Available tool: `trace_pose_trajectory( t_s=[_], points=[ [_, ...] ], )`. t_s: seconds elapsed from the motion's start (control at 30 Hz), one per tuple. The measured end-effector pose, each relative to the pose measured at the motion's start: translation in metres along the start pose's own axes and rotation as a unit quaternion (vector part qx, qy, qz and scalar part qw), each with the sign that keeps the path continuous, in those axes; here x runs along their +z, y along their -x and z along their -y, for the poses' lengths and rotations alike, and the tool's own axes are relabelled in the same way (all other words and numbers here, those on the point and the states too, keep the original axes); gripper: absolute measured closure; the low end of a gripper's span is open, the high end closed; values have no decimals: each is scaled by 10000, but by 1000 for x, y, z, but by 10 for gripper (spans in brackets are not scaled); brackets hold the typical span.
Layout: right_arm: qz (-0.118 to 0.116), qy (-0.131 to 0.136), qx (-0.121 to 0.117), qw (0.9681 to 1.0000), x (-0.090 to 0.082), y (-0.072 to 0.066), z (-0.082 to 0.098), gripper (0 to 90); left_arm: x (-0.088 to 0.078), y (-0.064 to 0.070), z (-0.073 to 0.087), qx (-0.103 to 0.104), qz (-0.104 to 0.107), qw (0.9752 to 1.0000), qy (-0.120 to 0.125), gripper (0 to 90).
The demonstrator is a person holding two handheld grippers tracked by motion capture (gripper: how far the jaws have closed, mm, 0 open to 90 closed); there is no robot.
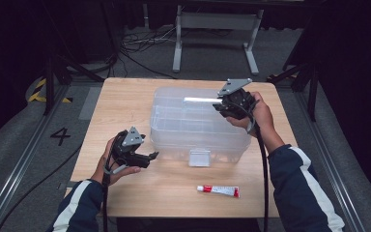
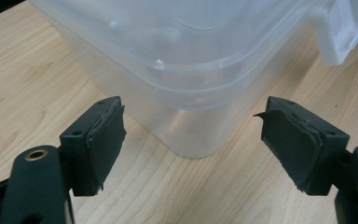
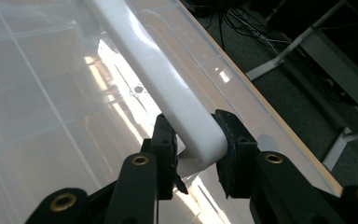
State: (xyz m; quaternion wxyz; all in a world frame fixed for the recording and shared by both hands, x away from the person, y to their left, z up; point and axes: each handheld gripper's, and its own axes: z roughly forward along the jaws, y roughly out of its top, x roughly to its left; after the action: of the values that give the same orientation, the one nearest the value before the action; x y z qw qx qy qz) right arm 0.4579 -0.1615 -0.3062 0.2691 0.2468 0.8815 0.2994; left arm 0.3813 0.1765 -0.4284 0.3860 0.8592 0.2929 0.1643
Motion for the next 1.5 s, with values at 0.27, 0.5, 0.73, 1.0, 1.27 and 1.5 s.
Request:
trace_pose_trajectory(
  t_s=[0.27,0.5,0.73,1.0,1.27,1.5],
  points=[
    [-162,-108,154,9997,0,6,-4,709,-8,-4,1,-130,-88,9997,174,235],
    [-232,-199,318,9990,-1,11,-8,708,-16,-7,-6,-164,-145,9992,329,311],
    [-316,-269,472,9980,0,20,-15,706,-15,-11,-8,-382,-72,9982,461,395],
    [-369,-380,601,9968,2,29,-23,705,-11,-14,-11,-374,352,9960,725,657],
    [-359,-380,515,9973,2,31,-24,705,-7,-8,-15,-253,-95,9971,707,833],
    [-228,-205,469,9984,-1,28,-23,685,-8,-9,-17,-247,-152,9970,712,868]
  ],
)
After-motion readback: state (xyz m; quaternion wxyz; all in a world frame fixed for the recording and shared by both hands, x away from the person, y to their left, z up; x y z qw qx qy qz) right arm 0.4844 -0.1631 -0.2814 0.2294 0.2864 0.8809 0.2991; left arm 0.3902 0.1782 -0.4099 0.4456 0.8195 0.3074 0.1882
